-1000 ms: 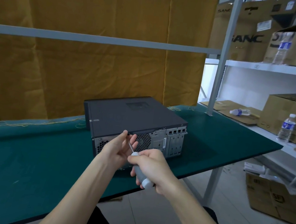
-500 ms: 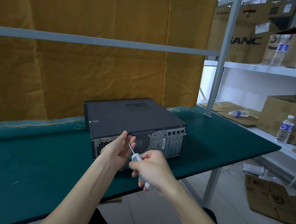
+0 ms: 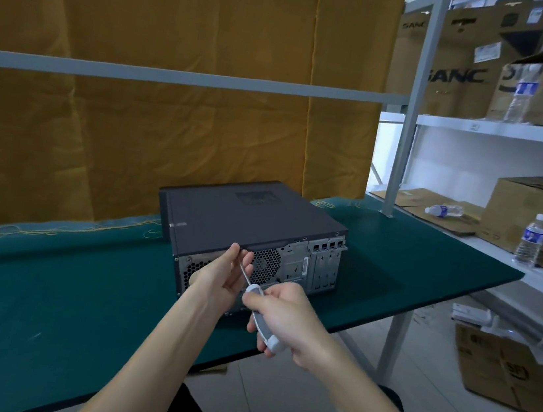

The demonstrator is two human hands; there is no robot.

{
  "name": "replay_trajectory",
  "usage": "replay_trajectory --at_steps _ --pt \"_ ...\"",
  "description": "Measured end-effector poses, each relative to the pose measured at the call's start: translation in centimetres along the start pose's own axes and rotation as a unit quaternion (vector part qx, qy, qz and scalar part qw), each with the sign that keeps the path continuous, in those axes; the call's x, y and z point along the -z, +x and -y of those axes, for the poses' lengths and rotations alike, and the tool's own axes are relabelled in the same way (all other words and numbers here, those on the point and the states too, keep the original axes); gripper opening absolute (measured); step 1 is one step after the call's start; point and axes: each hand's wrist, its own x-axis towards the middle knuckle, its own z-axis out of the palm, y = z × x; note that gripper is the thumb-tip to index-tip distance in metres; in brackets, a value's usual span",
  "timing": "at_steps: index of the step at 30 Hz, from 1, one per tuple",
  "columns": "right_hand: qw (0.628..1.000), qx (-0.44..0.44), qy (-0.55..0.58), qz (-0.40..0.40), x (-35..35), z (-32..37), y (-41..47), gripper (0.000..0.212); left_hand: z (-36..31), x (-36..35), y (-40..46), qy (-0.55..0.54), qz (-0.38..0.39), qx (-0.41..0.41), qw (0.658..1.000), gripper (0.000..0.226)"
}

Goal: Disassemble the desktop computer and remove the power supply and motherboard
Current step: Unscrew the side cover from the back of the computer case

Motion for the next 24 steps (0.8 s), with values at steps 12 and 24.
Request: replay_trajectory --at_steps 12,24 --pt "0.922 0.143 -0.326 -0.152 -0.4 -1.6 -0.3 0.021 0.4 0.0 -0.8 0.035 -0.040 -0.065 0.996 0.010" --pt "0.995 0.076 0.031 -0.057 6.7 -3.5 2.1 0.012 -2.1 1.6 -1.7 0.309 0.074 -0.476 0.820 0.012"
